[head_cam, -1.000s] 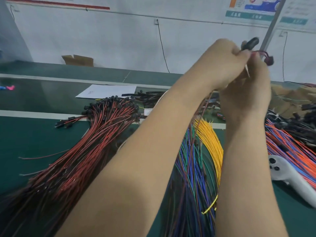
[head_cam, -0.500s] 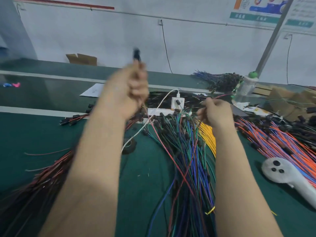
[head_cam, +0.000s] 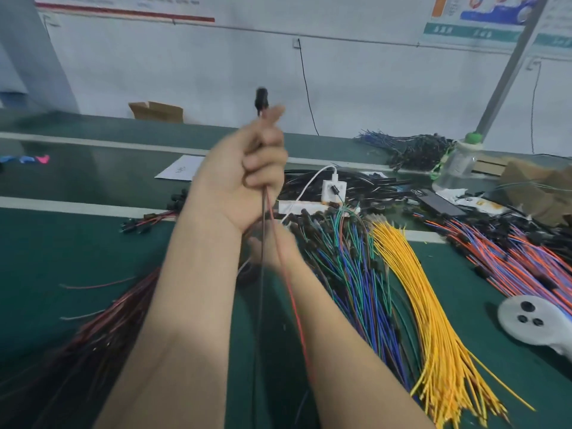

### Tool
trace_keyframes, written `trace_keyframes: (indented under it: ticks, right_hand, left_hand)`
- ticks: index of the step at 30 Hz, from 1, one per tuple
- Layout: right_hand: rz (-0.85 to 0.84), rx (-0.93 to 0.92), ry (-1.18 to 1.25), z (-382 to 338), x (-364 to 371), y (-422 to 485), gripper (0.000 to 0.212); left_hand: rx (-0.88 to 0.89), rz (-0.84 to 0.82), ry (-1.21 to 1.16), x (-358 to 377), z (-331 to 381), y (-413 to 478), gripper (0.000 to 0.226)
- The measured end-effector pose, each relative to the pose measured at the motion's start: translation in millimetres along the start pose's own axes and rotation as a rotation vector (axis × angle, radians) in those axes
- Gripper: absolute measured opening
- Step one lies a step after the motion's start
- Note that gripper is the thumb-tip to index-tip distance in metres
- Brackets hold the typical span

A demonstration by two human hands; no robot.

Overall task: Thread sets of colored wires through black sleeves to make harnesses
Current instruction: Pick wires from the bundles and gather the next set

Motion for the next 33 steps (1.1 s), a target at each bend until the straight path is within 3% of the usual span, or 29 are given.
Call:
trace_keyframes:
  ticks: [3,8,11,15,17,19,22,27,31,33]
  right_hand:
    - [0.186,0.101,-0.449,34.7,-30.0,-4.5,0.033]
    - [0.142,0.039,-0.732,49.4,-28.1,-12.3,0.031]
    - [0.205,0.011,-0.517,46.8,-45.0,-9.2,0.023]
    - [0.393,0.017,0.098,45.7,-92.8,-7.2,0.018]
    - [0.378,0.014,0.466,39.9,-105.1,-11.7,0.007]
    - [0.29,-0.024,0.694,33.3,-109.3,-15.4,0.013]
    - [0.227,-0.08,0.637,24.8,-110.7,-18.8,0.013]
    - [0.408,-0.198,0.176,18.8,-115.5,-22.1,0.009]
    - [0.368,-0.18,0.324,23.9,-117.9,-27.5,0.015]
    - [0.363,-0.146,0.389,28.8,-118.5,-32.3,0.018]
  left_hand:
    - [-0.137,0.201,0.13,-23.1,-28.8,7.1,0.025]
    - [-0.262,0.361,0.278,-32.7,-81.8,13.6,0.024]
    - [-0.234,0.455,0.433,-39.0,-101.5,14.8,0.026]
    - [-0.254,0.533,0.602,-52.3,-118.1,13.2,0.024]
    - [-0.281,0.518,0.558,-49.4,-125.6,12.9,0.022]
    - [-0.295,0.457,0.528,-41.4,-131.9,17.7,0.027]
    - [-0.298,0.395,0.523,-27.3,-134.9,26.4,0.03]
    - [-0.231,0.391,0.644,-16.1,-124.9,38.0,0.029]
    - [-0.2,0.371,0.799,-17.6,-118.3,41.5,0.031]
    - [-0.167,0.391,0.699,-16.3,-112.6,45.2,0.034]
Point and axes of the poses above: each hand's wrist, its own y-axis towards the middle knuckle, its own x-axis out of the palm, z = x × y, the point moved 3 cm from there along y, towards the middle knuckle, and after that the axes turned 13 degrees about y, right-handed, at the moved point
